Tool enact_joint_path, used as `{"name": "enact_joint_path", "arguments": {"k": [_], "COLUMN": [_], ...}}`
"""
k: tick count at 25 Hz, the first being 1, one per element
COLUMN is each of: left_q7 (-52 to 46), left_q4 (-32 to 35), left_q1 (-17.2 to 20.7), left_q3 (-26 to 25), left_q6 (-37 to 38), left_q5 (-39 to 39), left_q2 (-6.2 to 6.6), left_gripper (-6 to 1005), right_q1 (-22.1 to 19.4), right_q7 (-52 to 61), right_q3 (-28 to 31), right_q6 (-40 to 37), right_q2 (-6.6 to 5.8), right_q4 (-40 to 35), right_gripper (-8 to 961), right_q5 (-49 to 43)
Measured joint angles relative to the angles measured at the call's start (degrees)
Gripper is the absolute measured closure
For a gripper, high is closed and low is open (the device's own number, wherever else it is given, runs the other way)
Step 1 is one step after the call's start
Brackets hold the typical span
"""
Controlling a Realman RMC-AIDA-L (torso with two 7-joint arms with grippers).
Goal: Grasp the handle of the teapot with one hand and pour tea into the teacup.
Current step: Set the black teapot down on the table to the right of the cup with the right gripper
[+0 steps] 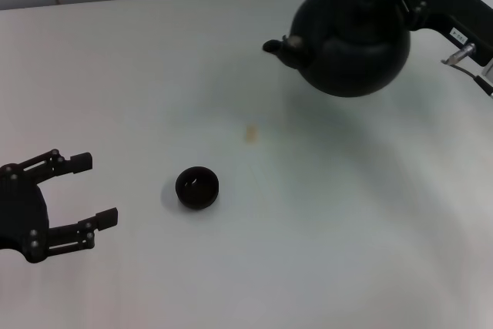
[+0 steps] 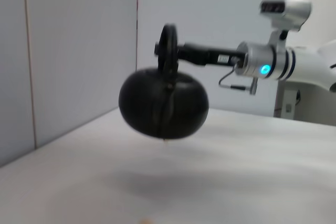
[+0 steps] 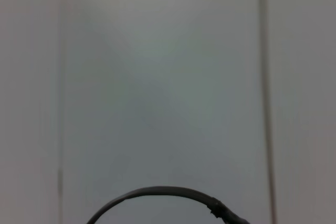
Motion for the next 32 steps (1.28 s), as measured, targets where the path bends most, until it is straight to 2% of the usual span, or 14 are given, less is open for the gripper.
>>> {"name": "enact_joint_path", "arguments": {"k": [8, 18, 23, 32], "left_q7": [0.21, 0.23, 0.23, 0.23], "left_q4": [-0.09, -0.80, -0.80, -1.62], "left_q1": [-0.22, -0.54, -0.55, -0.97], "left_q3": [0.20, 0.47, 0.49, 0.50], "left_q6": [0.17, 0.26, 0.26, -0.03], "left_q5": [-0.48, -0.89, -0.94, -1.05], "left_q2": [-0.03, -0.08, -0.08, -0.17], "left_gripper": [152, 152, 152, 152], "right_q1": [-1.63, -2.10, -1.57, -0.65], "right_q7": [8.60, 8.26, 8.16, 5.75], "right_q3": [-0.08, -0.70, -0.83, -0.90], "right_q6": [4.90, 8.25, 10.98, 11.37], "right_q2": [-0.50, -0.23, -0.18, -0.06], "right_q4": [-0.07, 0.39, 0.20, 0.22], "right_gripper": [846, 837, 832, 824], "right_q5": [-0.81, -1.14, -4.52, -5.46]}}
